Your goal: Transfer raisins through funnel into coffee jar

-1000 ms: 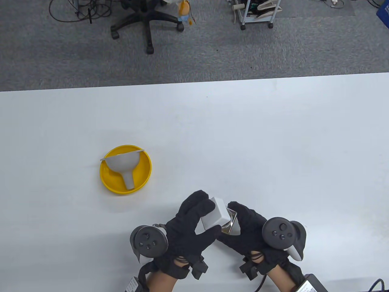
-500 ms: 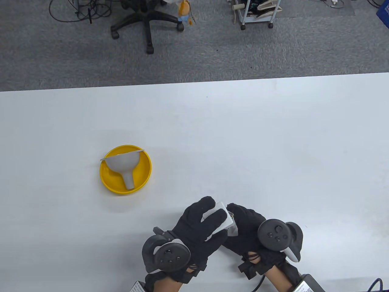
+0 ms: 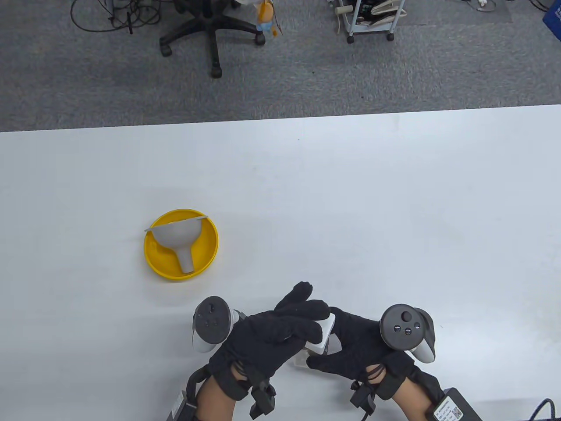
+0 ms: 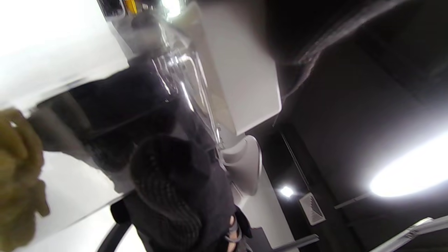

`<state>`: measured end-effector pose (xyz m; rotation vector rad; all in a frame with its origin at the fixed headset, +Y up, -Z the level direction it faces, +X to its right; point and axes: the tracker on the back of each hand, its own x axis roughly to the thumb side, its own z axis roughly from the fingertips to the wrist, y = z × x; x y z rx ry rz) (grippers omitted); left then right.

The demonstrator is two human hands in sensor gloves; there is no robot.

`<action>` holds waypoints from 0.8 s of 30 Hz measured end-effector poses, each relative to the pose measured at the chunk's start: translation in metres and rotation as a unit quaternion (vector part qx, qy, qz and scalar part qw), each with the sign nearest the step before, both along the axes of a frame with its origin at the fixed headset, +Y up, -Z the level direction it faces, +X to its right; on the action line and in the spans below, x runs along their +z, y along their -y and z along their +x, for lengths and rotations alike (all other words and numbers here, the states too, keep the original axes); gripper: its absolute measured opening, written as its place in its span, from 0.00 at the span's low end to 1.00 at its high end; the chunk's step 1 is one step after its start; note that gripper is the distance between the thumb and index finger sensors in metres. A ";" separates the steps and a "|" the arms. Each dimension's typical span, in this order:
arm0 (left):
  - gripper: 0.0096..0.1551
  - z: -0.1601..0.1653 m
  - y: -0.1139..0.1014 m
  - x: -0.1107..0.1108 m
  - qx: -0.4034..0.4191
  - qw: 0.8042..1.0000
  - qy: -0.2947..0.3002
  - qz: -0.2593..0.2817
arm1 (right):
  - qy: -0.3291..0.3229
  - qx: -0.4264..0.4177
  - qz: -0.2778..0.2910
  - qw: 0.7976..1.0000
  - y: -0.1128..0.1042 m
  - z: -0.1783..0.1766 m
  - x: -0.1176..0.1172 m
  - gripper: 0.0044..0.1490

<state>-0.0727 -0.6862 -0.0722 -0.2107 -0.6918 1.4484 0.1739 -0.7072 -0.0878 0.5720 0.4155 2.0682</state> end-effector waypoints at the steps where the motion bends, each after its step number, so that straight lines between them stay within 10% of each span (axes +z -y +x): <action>1: 0.21 -0.001 -0.001 0.002 -0.011 1.000 -0.015 0.007 | 0.006 0.001 -0.003 1.000 0.000 0.000 0.000 0.58; 5: 0.44 -0.002 -0.011 0.018 -0.178 0.961 -0.197 0.072 | 0.079 0.020 0.018 0.997 0.001 0.002 0.002 0.59; 10: 0.56 0.016 -0.016 0.027 -0.329 0.897 -0.270 0.121 | 0.133 0.043 0.032 0.990 0.004 0.005 0.002 0.59; 18: 0.38 0.030 -0.016 0.027 -0.298 0.912 -0.253 0.126 | 0.142 0.035 0.027 0.989 0.006 0.010 0.002 0.59; 24: 0.30 0.008 0.007 0.001 -0.012 0.997 -0.062 -0.044 | 0.044 -0.095 -0.046 0.993 0.004 0.004 0.003 0.58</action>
